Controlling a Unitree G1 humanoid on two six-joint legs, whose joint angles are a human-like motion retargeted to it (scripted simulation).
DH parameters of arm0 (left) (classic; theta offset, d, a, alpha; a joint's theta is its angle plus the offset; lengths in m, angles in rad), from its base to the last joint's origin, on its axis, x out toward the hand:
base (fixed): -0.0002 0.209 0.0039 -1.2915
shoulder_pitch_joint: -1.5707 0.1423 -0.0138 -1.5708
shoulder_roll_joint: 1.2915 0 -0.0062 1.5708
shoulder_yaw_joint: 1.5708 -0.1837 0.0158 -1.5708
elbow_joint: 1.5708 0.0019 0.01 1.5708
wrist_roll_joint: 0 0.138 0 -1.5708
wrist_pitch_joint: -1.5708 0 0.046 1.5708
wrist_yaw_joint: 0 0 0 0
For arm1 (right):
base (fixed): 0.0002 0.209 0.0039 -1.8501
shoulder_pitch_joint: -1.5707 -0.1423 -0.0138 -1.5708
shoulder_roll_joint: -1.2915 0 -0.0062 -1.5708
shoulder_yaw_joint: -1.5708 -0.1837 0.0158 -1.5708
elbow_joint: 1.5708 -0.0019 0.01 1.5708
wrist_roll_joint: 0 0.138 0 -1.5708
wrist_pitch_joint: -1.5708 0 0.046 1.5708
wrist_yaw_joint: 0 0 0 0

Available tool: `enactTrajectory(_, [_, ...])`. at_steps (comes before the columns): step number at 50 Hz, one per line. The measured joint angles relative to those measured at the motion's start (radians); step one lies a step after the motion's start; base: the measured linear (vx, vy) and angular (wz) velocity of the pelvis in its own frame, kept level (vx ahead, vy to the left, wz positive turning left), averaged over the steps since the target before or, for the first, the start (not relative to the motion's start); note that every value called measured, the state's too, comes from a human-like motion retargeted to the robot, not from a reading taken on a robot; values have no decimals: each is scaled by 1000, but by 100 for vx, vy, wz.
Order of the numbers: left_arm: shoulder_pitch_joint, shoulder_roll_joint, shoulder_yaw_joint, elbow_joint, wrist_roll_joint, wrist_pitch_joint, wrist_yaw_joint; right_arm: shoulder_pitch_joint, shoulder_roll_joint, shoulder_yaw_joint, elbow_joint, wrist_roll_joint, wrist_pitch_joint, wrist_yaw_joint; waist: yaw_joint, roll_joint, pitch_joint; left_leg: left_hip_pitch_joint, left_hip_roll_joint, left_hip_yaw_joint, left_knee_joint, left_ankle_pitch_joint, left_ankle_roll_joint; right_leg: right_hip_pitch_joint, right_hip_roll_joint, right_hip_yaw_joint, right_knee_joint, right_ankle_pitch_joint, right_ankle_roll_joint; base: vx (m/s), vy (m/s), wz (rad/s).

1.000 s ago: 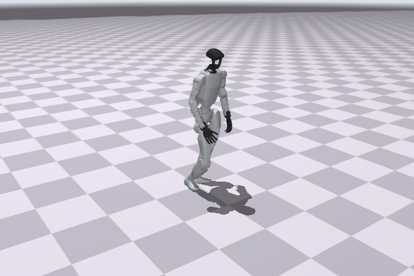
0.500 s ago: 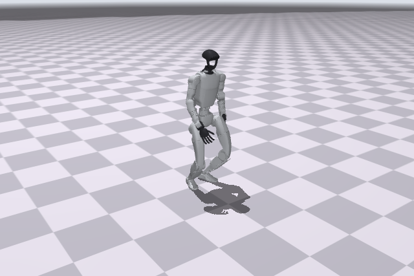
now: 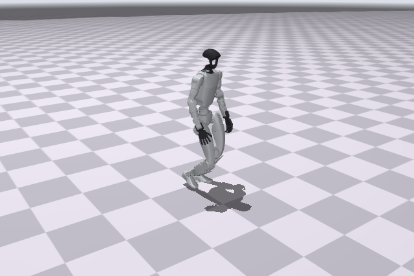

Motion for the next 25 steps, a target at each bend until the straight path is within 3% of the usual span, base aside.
enactTrajectory(7, [-11,11,21,16,-11,-1,5,80,10,-13,-40,30,10,19,17,42,-26,-29,22,-116,85,-27,-23,82,217,64,-192,-82,-18,2,-2,88])
enactTrajectory(15, [20,1,40,68,-55,-7,7,90,8,-25,-26,59,24,9,132,119,-49,-88,116,-211,224,-75,-70,184,337,-46,-355,-113,-86,0,-7,45])
enactTrajectory(20, [22,-13,45,91,-99,-10,0,52,-3,-18,-2,61,18,-16,203,174,-61,-167,222,-209,342,-69,-125,222,392,-152,-419,-105,-108,1,-8,58])
enactTrajectory(25, [37,-24,35,104,-115,0,-25,6,-14,-2,4,58,8,-35,237,205,-90,-222,437,-46,462,-67,-101,251,402,-271,-460,-106,-121,1,-7,92])
